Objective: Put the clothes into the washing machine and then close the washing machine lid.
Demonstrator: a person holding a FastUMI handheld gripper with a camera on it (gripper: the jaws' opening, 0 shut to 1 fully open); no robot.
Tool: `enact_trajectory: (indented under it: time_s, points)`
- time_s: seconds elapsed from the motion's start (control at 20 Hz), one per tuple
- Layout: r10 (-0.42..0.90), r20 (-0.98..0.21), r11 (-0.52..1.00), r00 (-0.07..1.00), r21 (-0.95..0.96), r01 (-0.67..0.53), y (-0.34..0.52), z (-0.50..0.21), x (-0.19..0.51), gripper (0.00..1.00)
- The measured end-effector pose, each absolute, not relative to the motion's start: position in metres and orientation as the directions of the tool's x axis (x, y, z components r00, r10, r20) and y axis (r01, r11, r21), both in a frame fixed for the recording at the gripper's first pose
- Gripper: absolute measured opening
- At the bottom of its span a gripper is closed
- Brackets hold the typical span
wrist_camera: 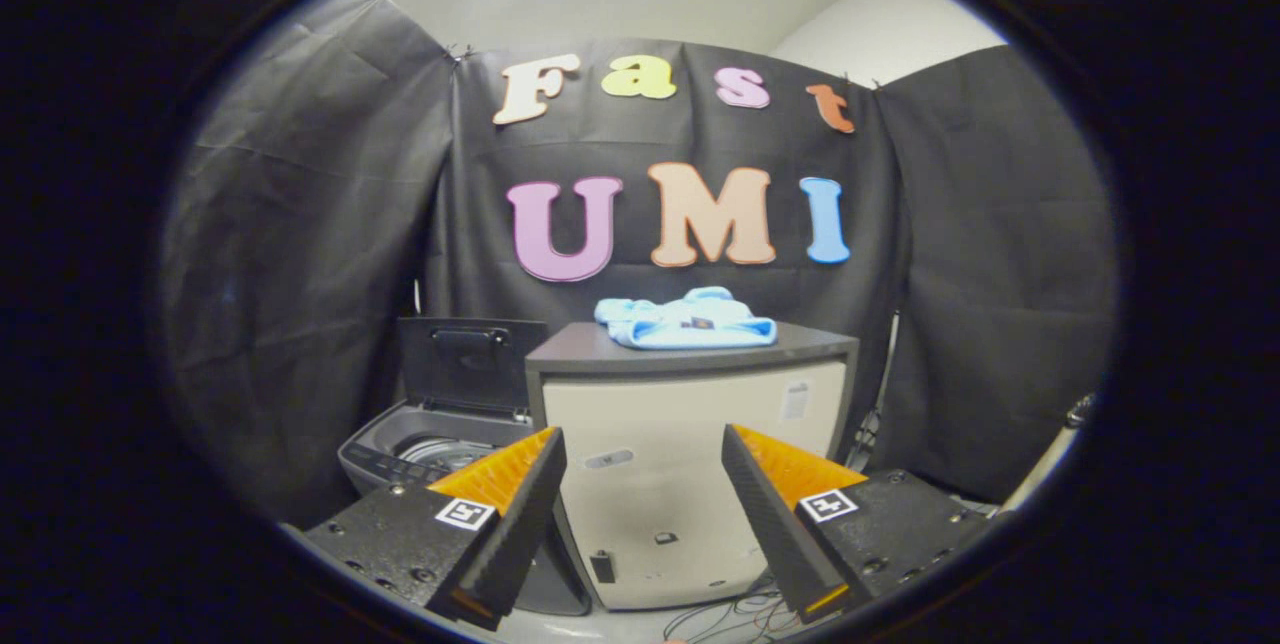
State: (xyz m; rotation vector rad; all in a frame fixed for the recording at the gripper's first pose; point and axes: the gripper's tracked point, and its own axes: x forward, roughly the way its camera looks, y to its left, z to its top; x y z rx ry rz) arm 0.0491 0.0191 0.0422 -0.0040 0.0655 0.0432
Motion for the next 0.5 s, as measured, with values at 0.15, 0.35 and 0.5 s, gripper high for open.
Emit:
enact_trajectory:
  time_s: [0.15,0.35,0.5]
  points:
    - [0.071,-0.105,0.995,0.992,0.071,-0.063,0.028,0.074,0.077,0.95]
    - [-0.025,-0.128,1.000,0.991,-0.003,0.025,0.001,0.108,0.126,0.95]
    - [-0.092,-0.118,0.994,0.989,-0.066,0.085,-0.022,0.138,0.162,0.95]
